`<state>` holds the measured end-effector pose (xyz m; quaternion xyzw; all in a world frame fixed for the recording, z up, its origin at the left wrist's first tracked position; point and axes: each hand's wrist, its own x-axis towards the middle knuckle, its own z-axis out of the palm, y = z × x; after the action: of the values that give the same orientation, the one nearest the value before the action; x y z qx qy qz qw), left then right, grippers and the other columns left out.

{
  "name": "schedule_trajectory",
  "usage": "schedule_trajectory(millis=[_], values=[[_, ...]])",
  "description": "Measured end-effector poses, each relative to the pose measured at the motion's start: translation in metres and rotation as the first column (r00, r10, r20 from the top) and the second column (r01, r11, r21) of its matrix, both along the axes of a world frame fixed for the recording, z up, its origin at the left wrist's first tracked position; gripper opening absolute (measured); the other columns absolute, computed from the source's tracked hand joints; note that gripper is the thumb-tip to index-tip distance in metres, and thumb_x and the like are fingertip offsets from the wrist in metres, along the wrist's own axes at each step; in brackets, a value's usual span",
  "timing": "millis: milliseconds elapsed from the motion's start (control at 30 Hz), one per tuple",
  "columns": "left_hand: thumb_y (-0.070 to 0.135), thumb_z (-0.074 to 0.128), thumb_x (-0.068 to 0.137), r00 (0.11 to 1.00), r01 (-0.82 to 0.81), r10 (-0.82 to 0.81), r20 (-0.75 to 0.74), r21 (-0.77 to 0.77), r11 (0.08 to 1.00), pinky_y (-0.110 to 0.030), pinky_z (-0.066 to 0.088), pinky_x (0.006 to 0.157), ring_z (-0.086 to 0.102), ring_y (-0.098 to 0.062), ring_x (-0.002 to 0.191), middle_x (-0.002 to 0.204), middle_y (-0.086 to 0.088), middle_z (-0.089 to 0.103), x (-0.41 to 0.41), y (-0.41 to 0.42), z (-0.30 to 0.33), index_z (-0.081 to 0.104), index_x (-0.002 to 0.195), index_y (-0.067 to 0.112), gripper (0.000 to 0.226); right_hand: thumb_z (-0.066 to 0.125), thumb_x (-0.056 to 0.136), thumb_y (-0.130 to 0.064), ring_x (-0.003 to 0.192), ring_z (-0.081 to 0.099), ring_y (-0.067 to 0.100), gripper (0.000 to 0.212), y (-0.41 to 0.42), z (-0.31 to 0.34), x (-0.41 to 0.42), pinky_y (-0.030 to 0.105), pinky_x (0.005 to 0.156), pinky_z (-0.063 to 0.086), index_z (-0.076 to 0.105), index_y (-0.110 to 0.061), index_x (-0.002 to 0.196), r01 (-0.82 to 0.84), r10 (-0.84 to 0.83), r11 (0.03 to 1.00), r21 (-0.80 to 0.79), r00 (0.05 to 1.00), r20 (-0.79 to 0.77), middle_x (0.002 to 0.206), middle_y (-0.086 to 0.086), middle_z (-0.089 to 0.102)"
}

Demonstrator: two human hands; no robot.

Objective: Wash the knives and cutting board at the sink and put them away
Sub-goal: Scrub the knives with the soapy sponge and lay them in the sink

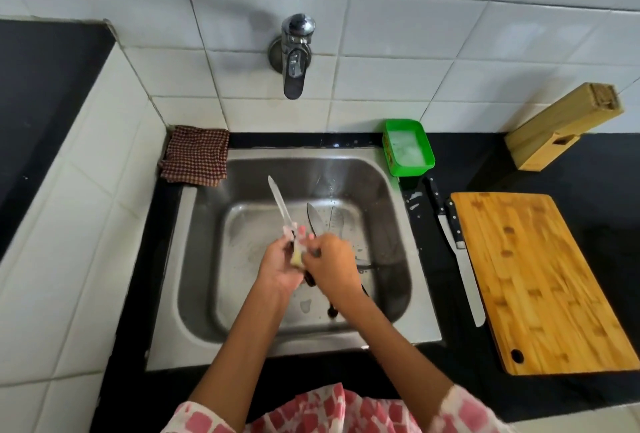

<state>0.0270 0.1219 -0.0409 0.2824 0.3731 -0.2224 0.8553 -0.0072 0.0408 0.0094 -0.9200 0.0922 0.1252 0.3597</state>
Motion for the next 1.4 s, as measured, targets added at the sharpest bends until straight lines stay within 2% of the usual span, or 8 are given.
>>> schedule_trajectory(millis=[233,367,433,567,800,967,1133,1400], values=[[0.015,0.038,0.099,0.999,0.033,-0.032,-0.007,0.149,0.988,-0.027,0.05,0.064,0.059,-0.011,0.057,0.049,-0.001,0.059,0.032,-0.009,-0.027,0.048,0.075,0.012,0.026,0.056,0.084,-0.009,0.091,0.063,0.029,0.02,-0.031,-0.009,-0.017,0.026,0.076,0.046,0.073,-0.016,0.091,-0.074,0.072,0.997,-0.023,0.992,-0.1,0.1,0.014,0.067],[0.011,0.039,0.099,0.977,0.207,-0.18,-0.117,0.294,0.933,-0.019,0.037,0.036,0.044,-0.008,0.028,0.035,0.0,0.046,0.033,-0.039,-0.092,0.041,0.065,0.008,0.034,0.058,0.084,-0.011,0.056,0.05,0.003,0.032,-0.061,-0.025,-0.02,0.015,0.056,0.037,0.069,-0.019,0.112,0.139,-0.136,0.99,0.039,0.988,-0.069,0.069,-0.009,0.058],[-0.001,0.046,0.091,0.956,0.285,-0.234,-0.176,0.38,0.88,-0.025,0.046,0.049,0.057,-0.017,0.053,0.06,-0.009,0.059,0.034,-0.047,-0.157,0.055,0.087,-0.001,0.01,0.06,0.083,-0.012,0.052,0.047,-0.001,0.031,-0.068,-0.032,-0.017,0.009,0.051,0.036,0.069,-0.019,0.112,0.2,-0.195,0.976,0.083,0.979,-0.059,0.068,-0.012,0.057],[-0.011,0.05,0.079,0.898,0.439,-0.364,-0.247,0.471,0.765,-0.03,0.049,0.064,0.06,-0.03,0.08,0.096,-0.02,0.064,0.029,-0.065,-0.224,0.056,0.125,0.0,0.047,0.063,0.081,-0.01,0.069,0.058,0.01,0.031,-0.08,-0.039,-0.017,0.022,0.068,0.048,0.07,-0.02,0.11,0.235,-0.227,0.963,0.131,0.971,-0.073,0.077,-0.003,0.062],[0.009,0.053,0.087,0.865,0.282,-0.488,-0.117,0.918,0.279,-0.04,0.049,0.091,0.061,-0.031,0.103,0.111,-0.019,0.066,0.02,-0.105,-0.11,0.064,0.106,-0.001,0.025,0.065,0.079,-0.008,0.069,0.064,0.014,0.03,-0.12,-0.04,-0.017,0.024,0.065,0.051,0.072,-0.021,0.105,0.385,-0.374,0.881,0.275,0.923,-0.093,0.081,0.004,0.072],[0.017,0.048,0.089,0.326,-0.327,-0.916,0.233,0.937,0.122,-0.031,0.042,0.087,0.061,-0.03,0.094,0.097,-0.014,0.07,0.071,-0.15,-0.05,0.071,0.098,0.003,0.028,0.067,0.079,-0.008,0.076,0.068,0.017,0.028,-0.161,-0.025,-0.018,0.029,0.071,0.055,0.072,-0.018,0.105,0.461,-0.462,0.816,0.348,0.883,-0.085,0.081,-0.002,0.072],[0.003,0.039,0.095,-0.335,-0.574,-0.864,-0.375,0.808,-0.128,-0.032,0.021,0.114,0.033,-0.026,0.137,0.144,-0.01,0.043,0.129,-0.212,-0.024,0.043,0.138,0.005,0.043,0.066,0.082,-0.007,0.074,0.067,0.003,0.026,-0.191,-0.019,-0.017,0.018,0.067,0.053,0.071,-0.016,0.106,0.48,-0.492,0.785,0.391,0.867,-0.077,0.08,-0.01,0.07],[0.016,0.038,0.095,-0.479,-0.721,-0.713,-0.511,0.693,-0.013,-0.037,0.044,0.08,0.055,-0.027,0.094,0.091,-0.01,0.06,0.133,-0.236,-0.022,0.063,0.098,0.003,0.029,0.064,0.084,-0.006,0.044,0.049,-0.006,0.024,-0.214,-0.022,-0.014,0.006,0.044,0.034,0.071,-0.014,0.106,0.515,-0.543,0.743,0.427,0.837,-0.063,0.067,-0.011,0.064]])
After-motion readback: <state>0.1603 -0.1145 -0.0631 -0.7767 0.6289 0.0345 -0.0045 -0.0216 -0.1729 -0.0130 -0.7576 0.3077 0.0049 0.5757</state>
